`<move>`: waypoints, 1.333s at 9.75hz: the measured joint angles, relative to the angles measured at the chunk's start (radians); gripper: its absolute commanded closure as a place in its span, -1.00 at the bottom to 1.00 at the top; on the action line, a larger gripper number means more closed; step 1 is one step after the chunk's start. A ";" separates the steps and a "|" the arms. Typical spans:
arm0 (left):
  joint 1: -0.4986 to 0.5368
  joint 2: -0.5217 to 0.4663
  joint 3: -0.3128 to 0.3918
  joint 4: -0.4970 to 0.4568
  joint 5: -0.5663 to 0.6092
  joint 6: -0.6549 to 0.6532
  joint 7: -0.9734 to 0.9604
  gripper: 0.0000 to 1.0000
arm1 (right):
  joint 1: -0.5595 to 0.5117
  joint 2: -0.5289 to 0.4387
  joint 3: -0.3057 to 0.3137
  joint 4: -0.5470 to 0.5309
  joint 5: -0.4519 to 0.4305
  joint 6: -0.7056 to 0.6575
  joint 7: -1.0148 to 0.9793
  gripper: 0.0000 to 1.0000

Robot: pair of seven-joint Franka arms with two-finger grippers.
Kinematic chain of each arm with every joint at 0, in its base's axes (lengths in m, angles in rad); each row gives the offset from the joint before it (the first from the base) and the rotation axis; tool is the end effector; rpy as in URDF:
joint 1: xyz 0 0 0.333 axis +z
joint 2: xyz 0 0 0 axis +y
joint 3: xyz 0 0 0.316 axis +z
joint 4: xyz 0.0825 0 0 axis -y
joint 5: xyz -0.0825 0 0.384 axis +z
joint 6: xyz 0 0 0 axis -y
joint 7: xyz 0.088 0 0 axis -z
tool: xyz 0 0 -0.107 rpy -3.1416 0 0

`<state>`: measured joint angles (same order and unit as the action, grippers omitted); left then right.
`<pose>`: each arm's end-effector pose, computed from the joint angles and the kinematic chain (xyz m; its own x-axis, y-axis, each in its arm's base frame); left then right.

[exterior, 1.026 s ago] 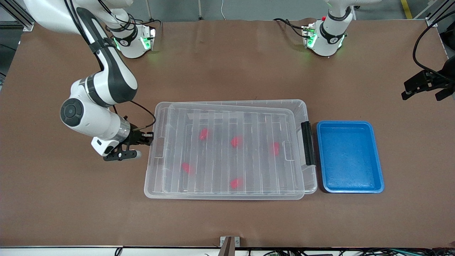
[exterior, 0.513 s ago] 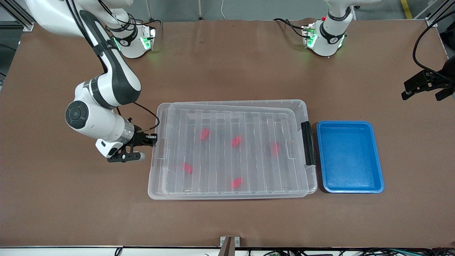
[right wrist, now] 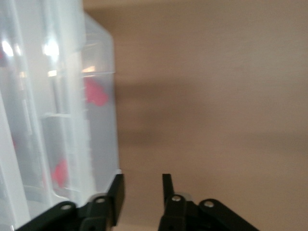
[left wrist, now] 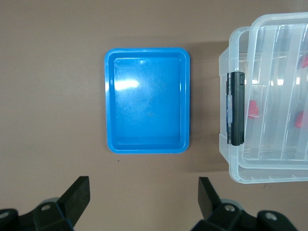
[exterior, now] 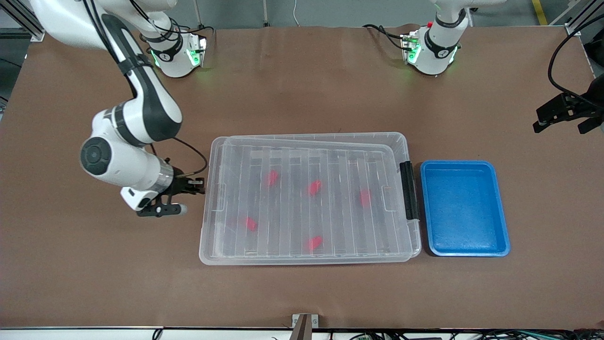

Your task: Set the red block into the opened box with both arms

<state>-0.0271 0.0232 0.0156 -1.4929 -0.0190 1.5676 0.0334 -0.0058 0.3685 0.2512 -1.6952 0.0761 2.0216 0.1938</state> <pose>0.5621 -0.0086 0.6481 0.9976 -0.0449 0.0521 -0.0459 -0.9988 0.0169 0.6341 0.1476 0.3857 0.9979 0.0073 -0.0649 -0.0023 -0.9892 -0.1466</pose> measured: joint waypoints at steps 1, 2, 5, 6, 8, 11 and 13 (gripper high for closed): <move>0.000 0.000 0.000 0.001 0.000 0.000 0.000 -0.98 | -0.025 -0.070 -0.044 0.020 -0.027 -0.058 0.001 -1.00; 0.001 0.000 0.000 0.001 0.000 0.000 0.000 -0.98 | -0.042 -0.154 -0.108 0.033 -0.034 -0.106 -0.001 -1.00; 0.001 0.000 0.000 0.002 0.000 0.000 0.000 -0.98 | -0.116 -0.287 -0.210 0.177 -0.036 -0.408 -0.002 -1.00; 0.001 0.000 0.000 0.003 0.000 0.000 0.000 -0.98 | -0.141 -0.289 -0.212 0.244 -0.036 -0.521 -0.002 -1.00; 0.001 0.000 0.000 0.003 0.000 0.000 0.000 -0.98 | -0.165 -0.295 -0.212 0.281 -0.036 -0.605 -0.003 -1.00; 0.001 0.000 0.000 0.003 0.000 0.000 -0.001 -0.98 | -0.167 -0.296 -0.211 0.280 -0.036 -0.605 -0.038 -1.00; 0.001 0.000 0.000 0.003 0.000 0.000 -0.001 -0.98 | -0.167 -0.296 -0.211 0.280 -0.036 -0.603 -0.049 -1.00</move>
